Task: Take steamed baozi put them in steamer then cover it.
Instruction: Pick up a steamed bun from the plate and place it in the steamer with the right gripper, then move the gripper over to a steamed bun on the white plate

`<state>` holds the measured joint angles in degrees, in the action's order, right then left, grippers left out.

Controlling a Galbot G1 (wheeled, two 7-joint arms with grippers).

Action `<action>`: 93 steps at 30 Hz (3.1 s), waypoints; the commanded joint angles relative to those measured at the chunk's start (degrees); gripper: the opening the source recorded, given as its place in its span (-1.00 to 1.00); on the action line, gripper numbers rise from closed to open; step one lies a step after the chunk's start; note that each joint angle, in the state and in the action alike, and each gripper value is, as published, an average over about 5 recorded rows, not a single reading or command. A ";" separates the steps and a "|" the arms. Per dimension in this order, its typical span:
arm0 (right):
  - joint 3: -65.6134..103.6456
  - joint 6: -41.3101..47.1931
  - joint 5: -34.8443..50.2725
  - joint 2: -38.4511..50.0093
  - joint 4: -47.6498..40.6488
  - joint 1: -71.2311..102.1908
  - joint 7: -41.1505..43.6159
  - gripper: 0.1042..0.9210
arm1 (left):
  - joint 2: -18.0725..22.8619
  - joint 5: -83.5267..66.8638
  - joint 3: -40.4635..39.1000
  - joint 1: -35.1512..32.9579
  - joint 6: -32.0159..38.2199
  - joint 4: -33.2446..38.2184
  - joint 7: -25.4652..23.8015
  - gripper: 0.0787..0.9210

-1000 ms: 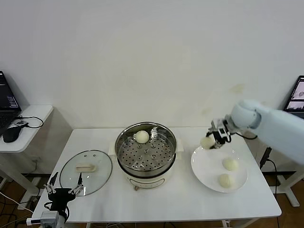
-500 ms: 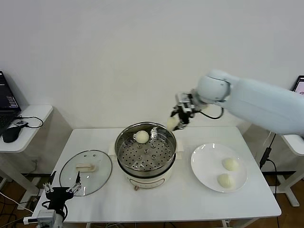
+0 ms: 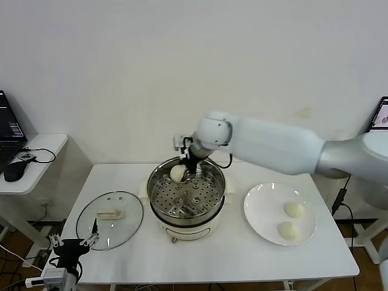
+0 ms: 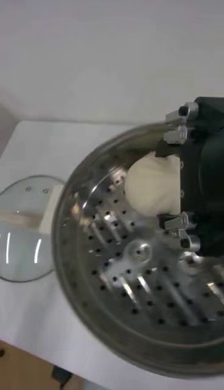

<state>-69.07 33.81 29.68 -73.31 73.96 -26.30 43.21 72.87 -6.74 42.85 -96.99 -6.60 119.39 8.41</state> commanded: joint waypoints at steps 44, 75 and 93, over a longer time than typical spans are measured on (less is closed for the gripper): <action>13.64 -17.68 -32.83 58.41 28.55 13.10 21.57 0.76 | -0.44 1.66 -1.58 -1.18 0.04 2.25 -0.07 0.77; 33.82 -19.74 -42.12 49.95 16.08 44.11 14.98 0.76 | 0.75 3.46 -1.10 -3.59 0.27 2.35 0.18 0.77; 33.87 -18.46 -41.18 45.52 11.13 44.19 13.36 0.62 | 0.66 3.43 -0.60 -3.11 0.31 1.61 0.21 0.77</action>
<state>-36.31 15.04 -11.54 -26.09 87.22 16.38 57.23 73.53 -3.36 42.24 -100.09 -6.29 121.07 8.62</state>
